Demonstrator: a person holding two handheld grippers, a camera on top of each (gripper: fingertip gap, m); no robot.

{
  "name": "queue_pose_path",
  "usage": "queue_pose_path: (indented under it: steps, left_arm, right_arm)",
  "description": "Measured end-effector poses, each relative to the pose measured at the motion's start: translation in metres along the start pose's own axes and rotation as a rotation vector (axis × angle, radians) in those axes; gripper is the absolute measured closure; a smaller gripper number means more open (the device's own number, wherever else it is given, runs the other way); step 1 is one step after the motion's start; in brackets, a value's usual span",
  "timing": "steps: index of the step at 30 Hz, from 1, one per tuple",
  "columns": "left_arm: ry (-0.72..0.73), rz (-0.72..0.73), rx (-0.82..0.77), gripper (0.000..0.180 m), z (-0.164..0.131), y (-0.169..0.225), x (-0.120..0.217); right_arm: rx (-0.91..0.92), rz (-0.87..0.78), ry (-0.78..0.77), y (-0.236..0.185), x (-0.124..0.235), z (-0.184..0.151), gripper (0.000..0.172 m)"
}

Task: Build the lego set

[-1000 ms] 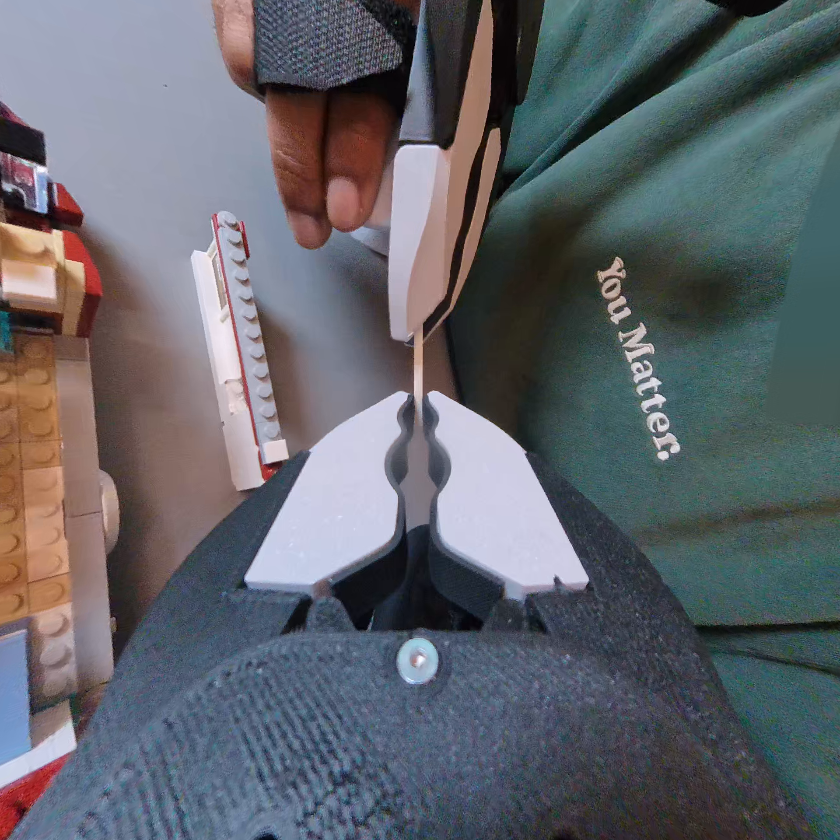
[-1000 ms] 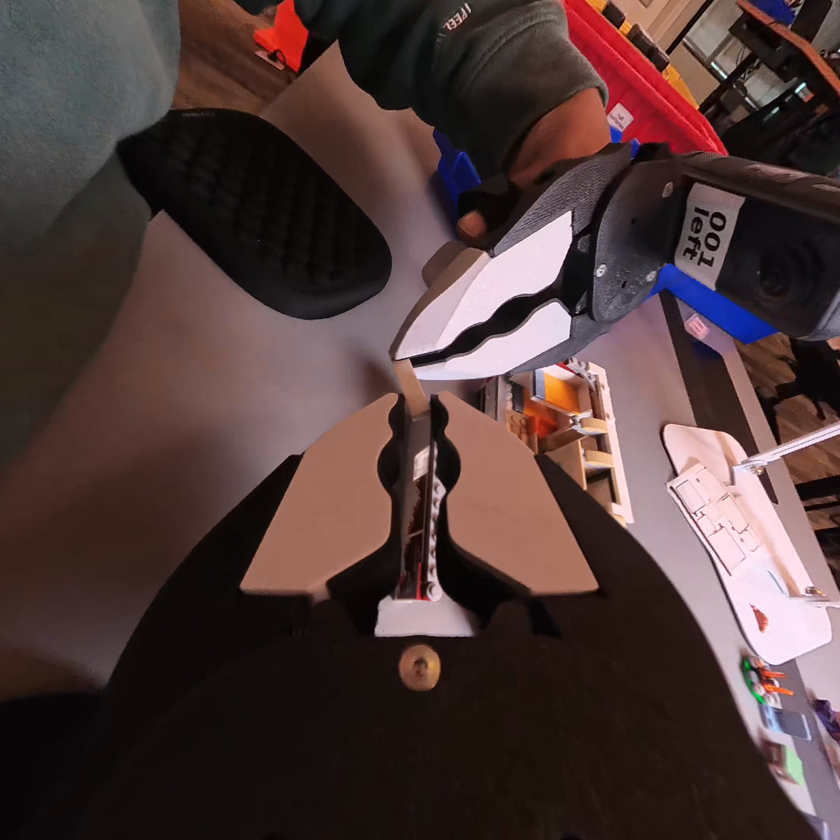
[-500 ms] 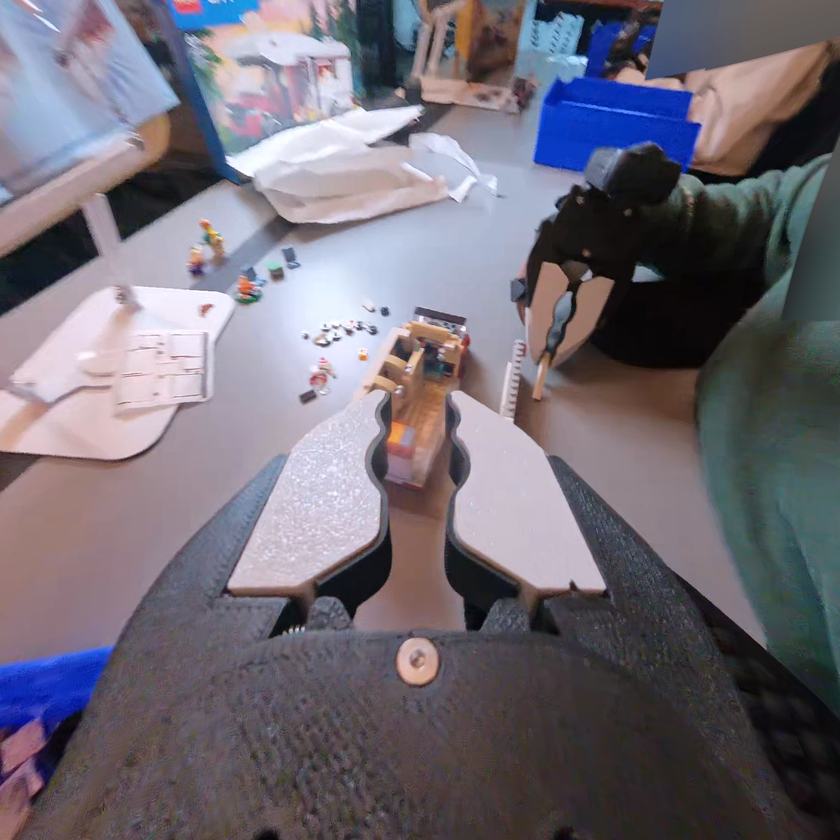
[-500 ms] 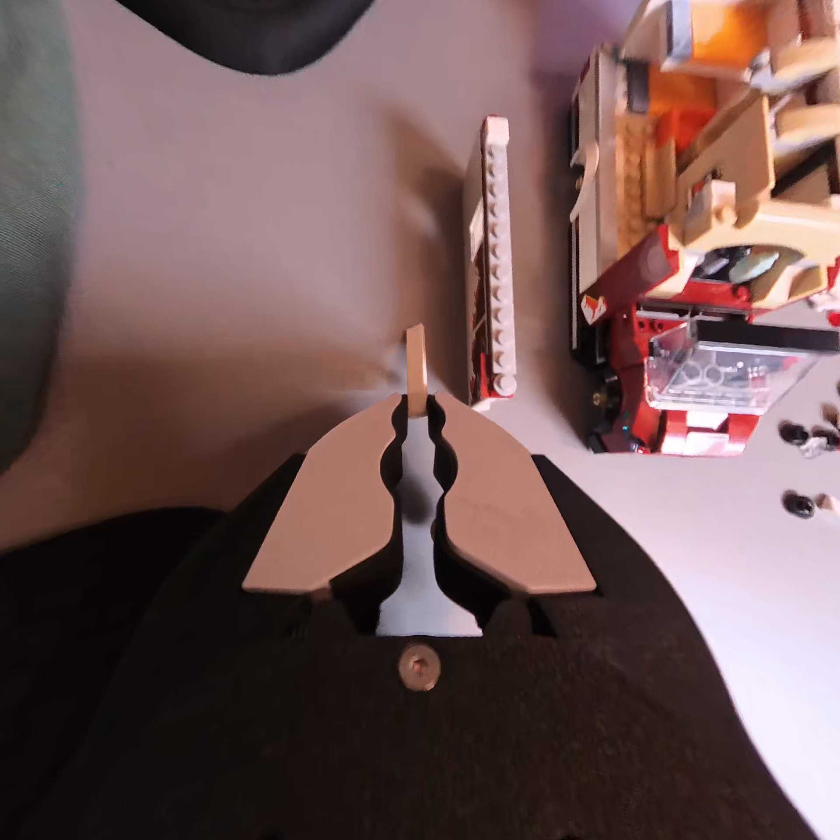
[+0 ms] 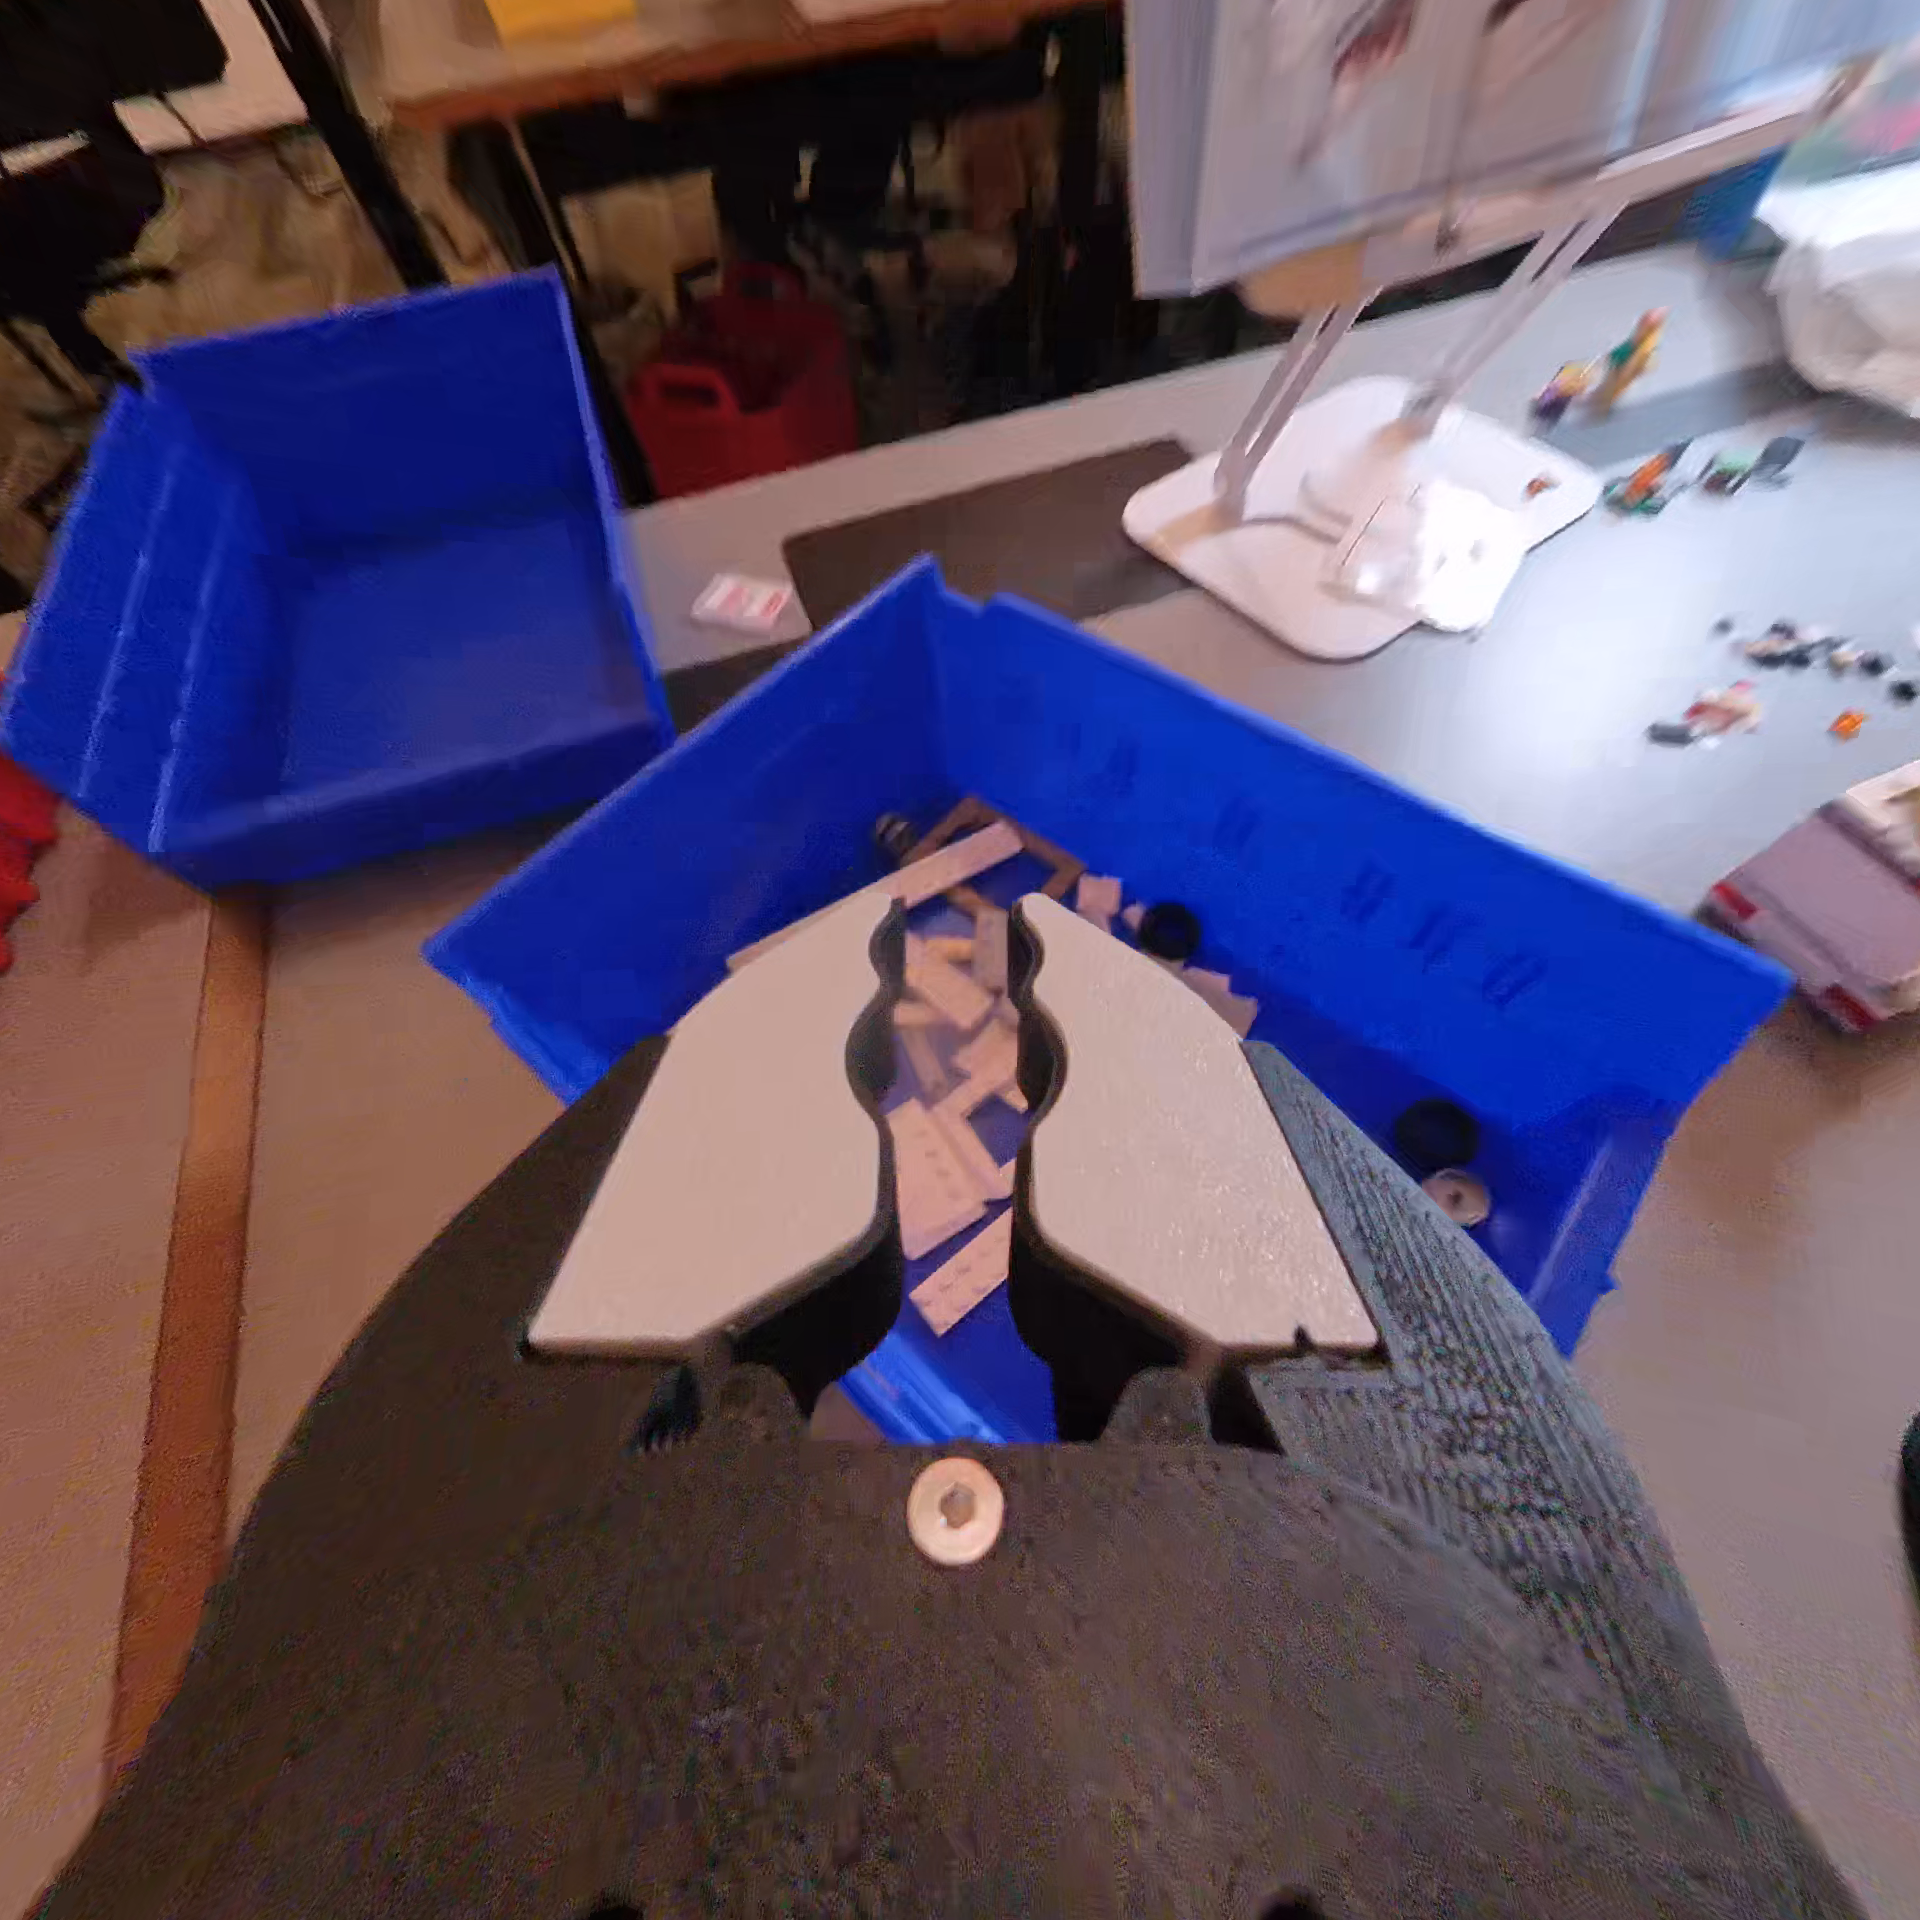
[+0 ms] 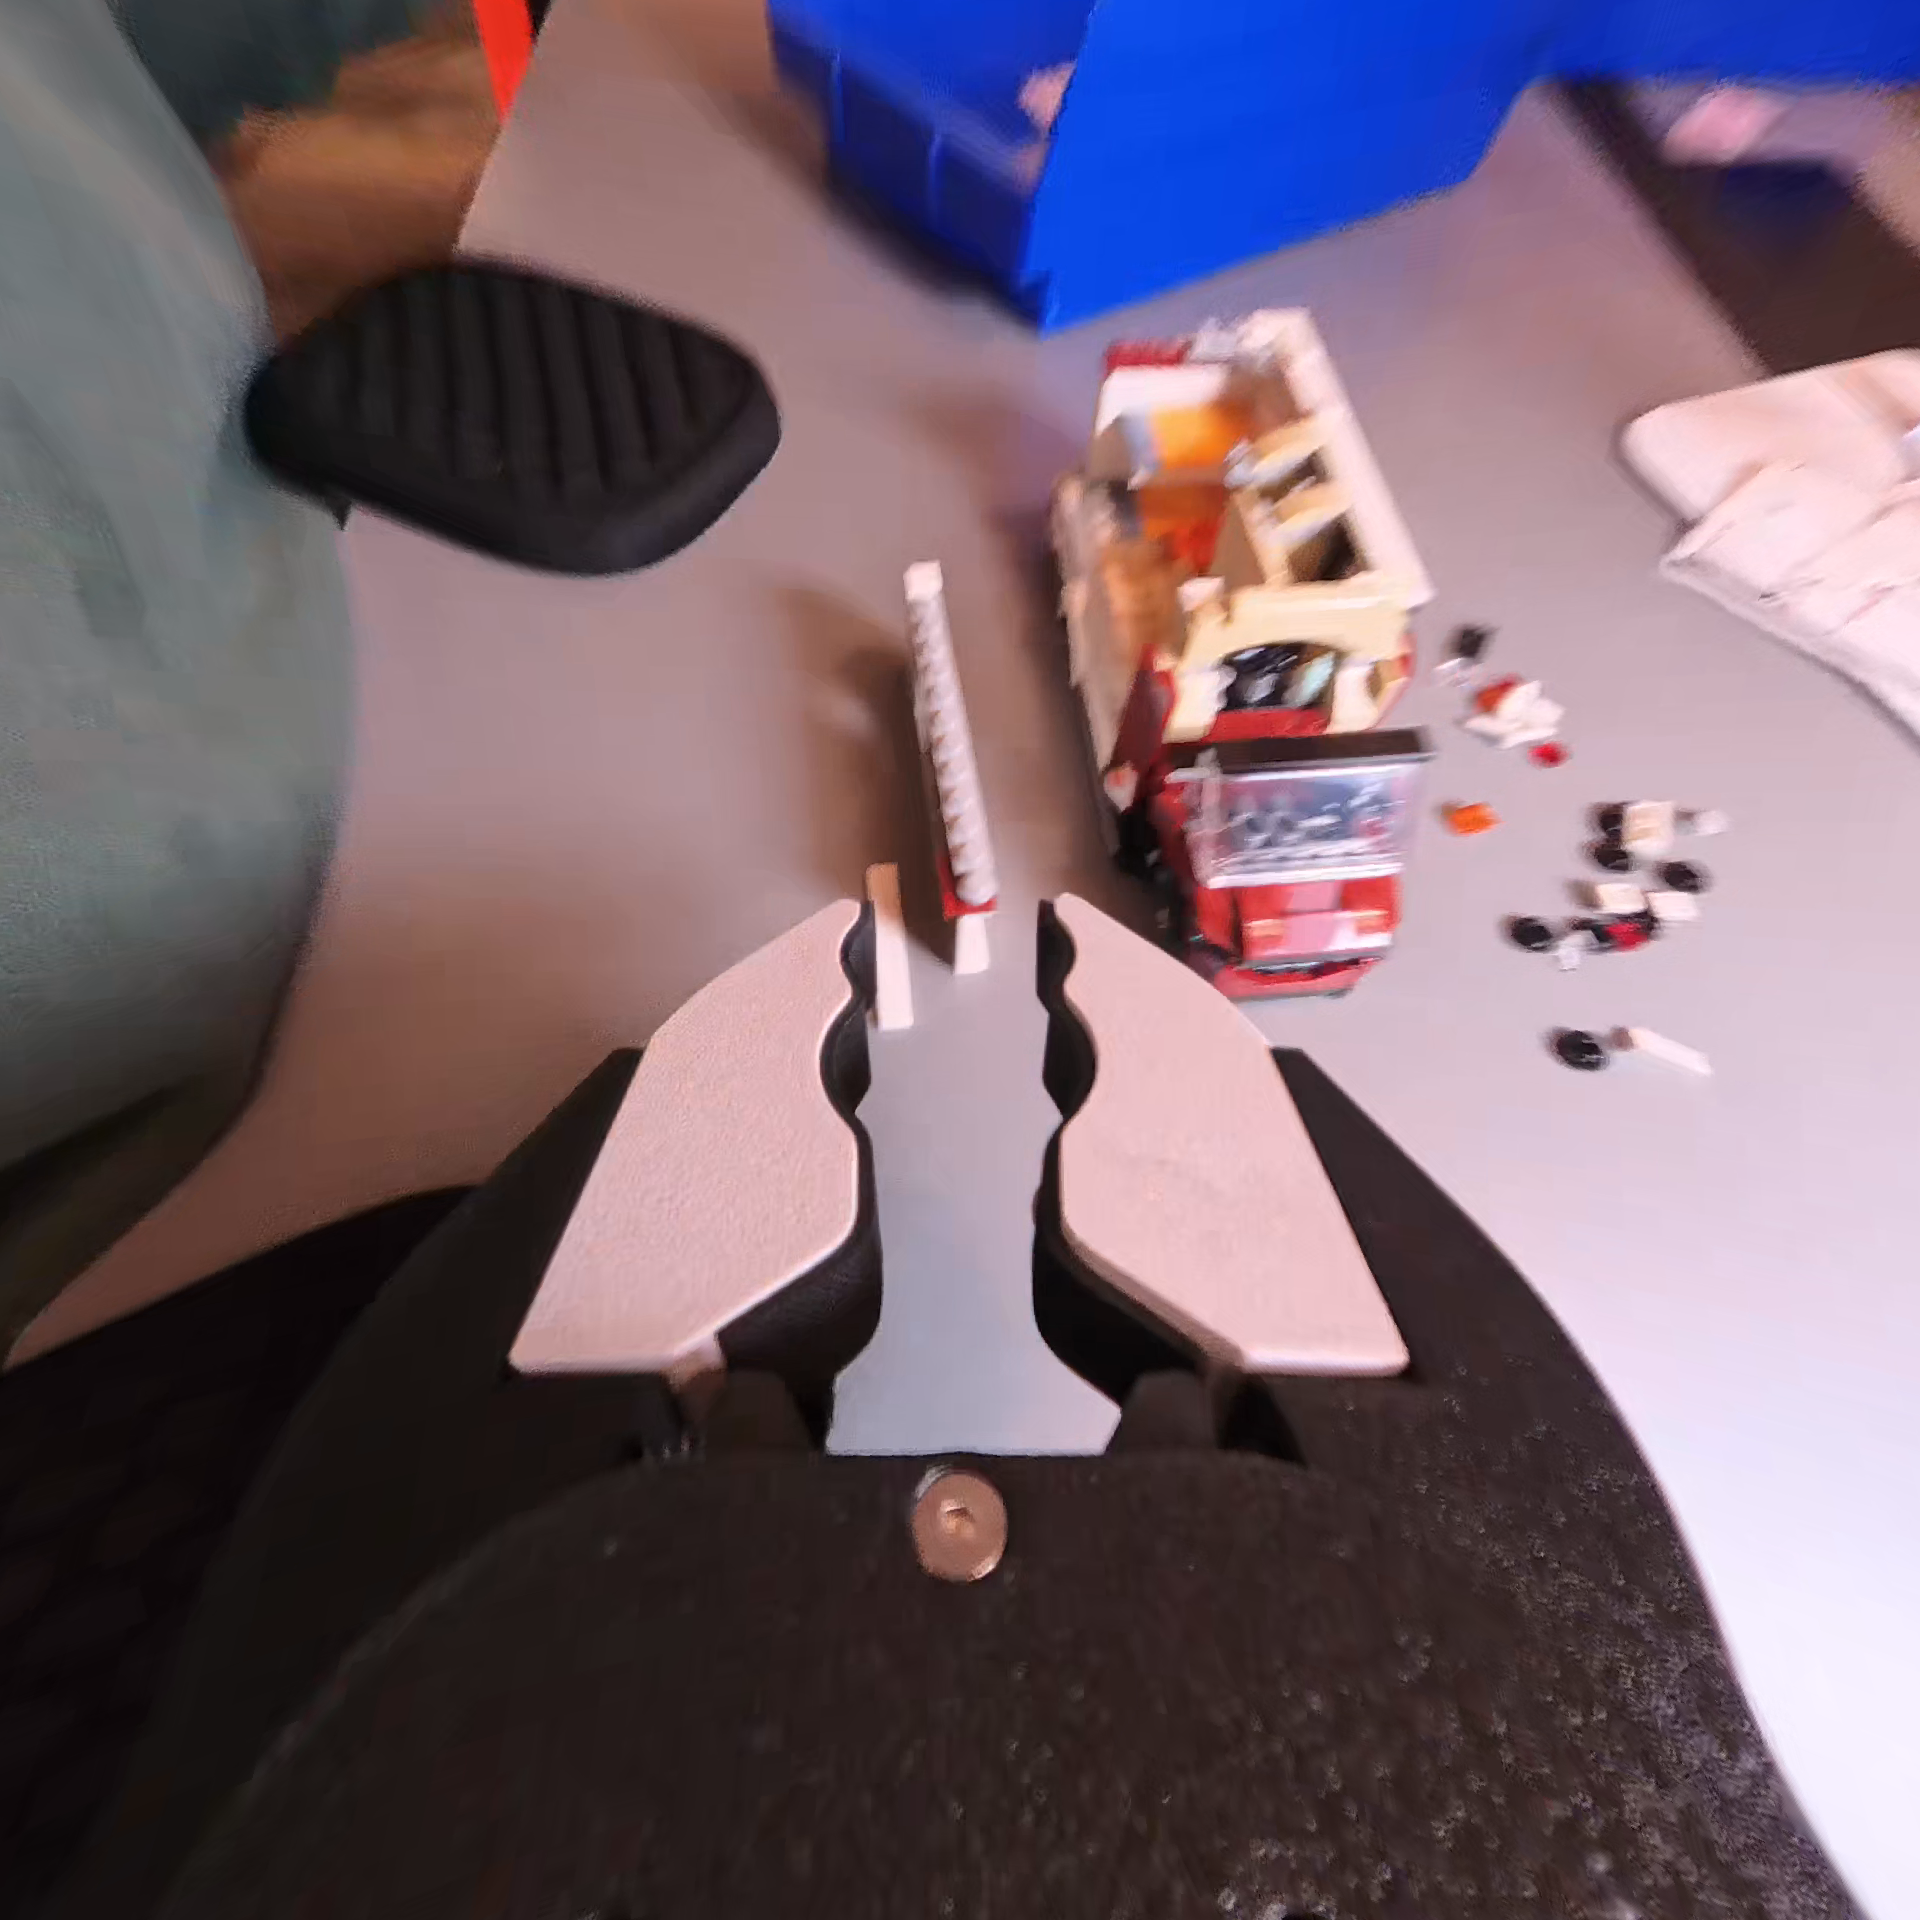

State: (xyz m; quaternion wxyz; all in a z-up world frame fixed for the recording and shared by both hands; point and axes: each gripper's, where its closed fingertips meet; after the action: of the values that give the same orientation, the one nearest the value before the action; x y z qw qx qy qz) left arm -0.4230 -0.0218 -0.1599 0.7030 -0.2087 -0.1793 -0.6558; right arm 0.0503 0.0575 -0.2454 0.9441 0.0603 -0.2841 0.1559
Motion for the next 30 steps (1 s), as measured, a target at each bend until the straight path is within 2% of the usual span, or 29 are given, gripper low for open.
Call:
queue_pose_path:
  steps: [3, 6, 11, 14, 17, 23, 30]
  left_arm:
    - [-0.24, 0.047, -0.075, 0.163, -0.034, -0.025, -0.028]
    - [-0.442, 0.073, -0.287, 0.166, -0.056, -0.041, -0.053]
    - [-0.78, -0.008, -0.713, 0.165, -0.088, -0.047, -0.087]
    - [-0.91, -0.131, -0.893, 0.16, -0.105, -0.041, -0.1]
    - [-0.913, -0.253, -0.965, 0.159, -0.109, -0.032, -0.109]
    - [-0.938, -0.375, -1.07, 0.163, -0.112, -0.026, -0.119]
    - [-1.016, -0.472, -1.042, 0.17, -0.114, -0.032, -0.123]
  right_arm:
    - [-0.034, -0.1, 0.134, 0.021, 0.019, 0.014, 0.143]
    - [-0.082, -0.186, 0.23, 0.039, 0.034, 0.019, 0.143]
    - [-0.15, -0.254, 0.291, 0.056, 0.046, 0.014, 0.143]
    - [-0.17, -0.271, 0.294, 0.06, 0.049, 0.01, 0.144]
    - [-0.187, -0.281, 0.294, 0.061, 0.051, 0.007, 0.144]
    - [-0.219, -0.28, 0.306, 0.066, 0.051, 0.002, 0.145]
    - [-0.235, -0.268, 0.297, 0.067, 0.048, -0.003, 0.145]
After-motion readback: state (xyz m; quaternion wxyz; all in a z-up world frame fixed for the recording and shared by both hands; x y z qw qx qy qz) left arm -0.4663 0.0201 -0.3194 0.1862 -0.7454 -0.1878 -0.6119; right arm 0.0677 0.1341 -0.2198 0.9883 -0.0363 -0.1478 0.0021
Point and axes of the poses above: each gripper's, where its closed fingertips meet, x back along the fingers, z out of its top, y = z × x across the jaws, and after that the axes turned 3 degrees about -y, right-handed
